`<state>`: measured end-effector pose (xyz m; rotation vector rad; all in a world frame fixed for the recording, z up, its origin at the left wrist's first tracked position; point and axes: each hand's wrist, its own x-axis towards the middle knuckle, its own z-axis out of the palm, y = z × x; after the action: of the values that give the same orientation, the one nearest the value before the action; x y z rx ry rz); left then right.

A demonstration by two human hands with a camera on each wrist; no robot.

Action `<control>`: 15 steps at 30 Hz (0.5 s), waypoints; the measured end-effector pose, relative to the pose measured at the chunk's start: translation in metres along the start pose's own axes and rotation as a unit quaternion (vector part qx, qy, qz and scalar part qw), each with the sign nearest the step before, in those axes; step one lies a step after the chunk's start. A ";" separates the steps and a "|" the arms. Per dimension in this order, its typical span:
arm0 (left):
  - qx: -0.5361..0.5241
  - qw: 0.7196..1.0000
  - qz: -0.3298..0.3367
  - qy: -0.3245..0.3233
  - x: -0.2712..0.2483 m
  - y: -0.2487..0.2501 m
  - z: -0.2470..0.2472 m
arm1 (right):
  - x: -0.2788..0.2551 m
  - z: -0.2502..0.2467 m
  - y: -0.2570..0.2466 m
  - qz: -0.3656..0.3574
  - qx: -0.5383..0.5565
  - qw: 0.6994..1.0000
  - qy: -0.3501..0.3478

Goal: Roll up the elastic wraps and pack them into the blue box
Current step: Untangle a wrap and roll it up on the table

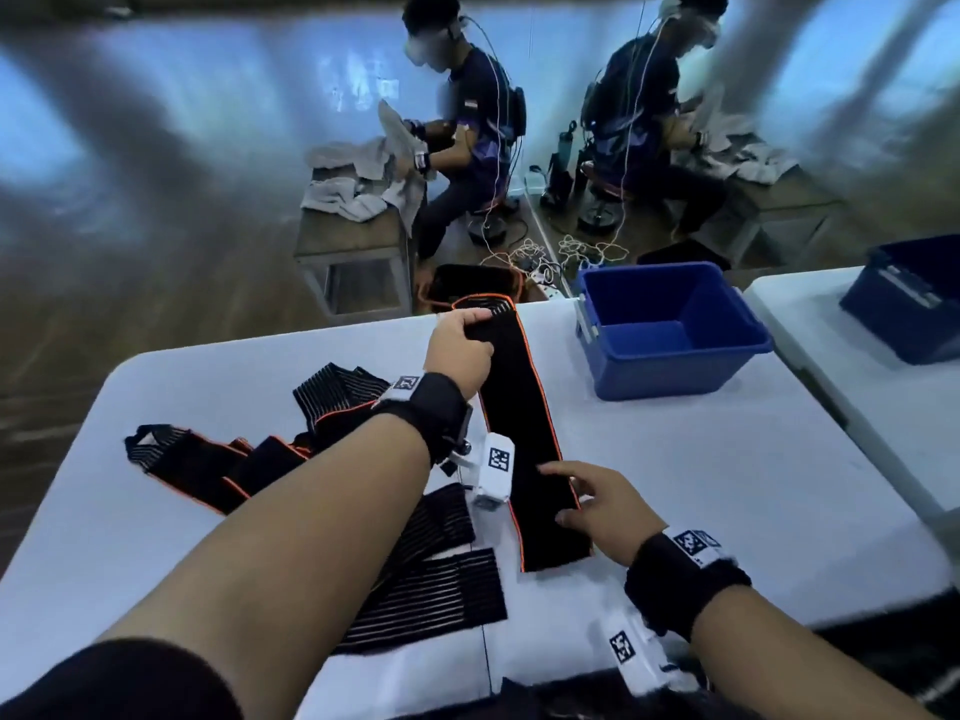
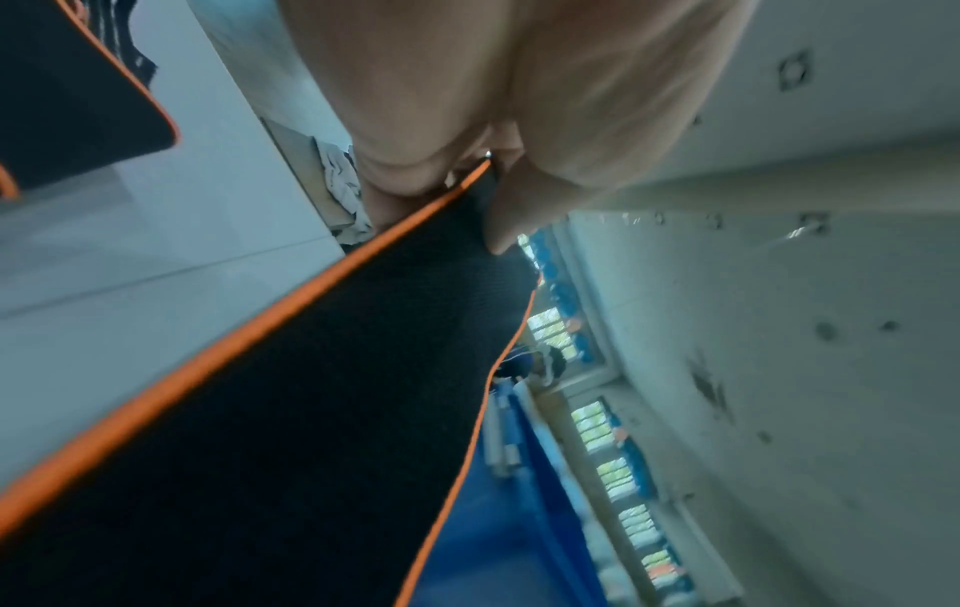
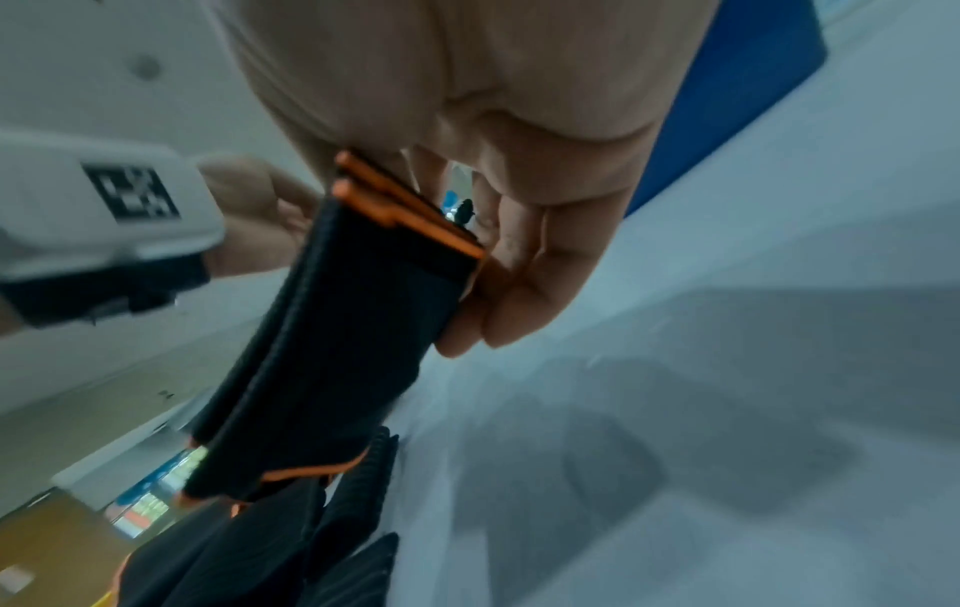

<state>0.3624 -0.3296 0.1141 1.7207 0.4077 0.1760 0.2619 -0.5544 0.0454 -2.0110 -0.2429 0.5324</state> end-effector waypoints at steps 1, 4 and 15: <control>0.039 0.999 -0.002 -0.005 0.006 -0.011 0.001 | -0.001 0.000 0.004 0.020 0.005 1.000 -0.003; 0.143 0.988 -0.016 -0.052 0.020 -0.045 0.006 | -0.004 0.004 0.021 0.091 0.009 0.996 0.004; 0.414 0.894 0.020 -0.171 0.051 -0.110 0.026 | -0.012 0.020 0.046 0.174 -0.112 0.975 0.082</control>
<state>0.3992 -0.3194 -0.0039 2.5436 0.1827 -0.3248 0.2396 -0.5657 0.0004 -2.3215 0.1611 0.5721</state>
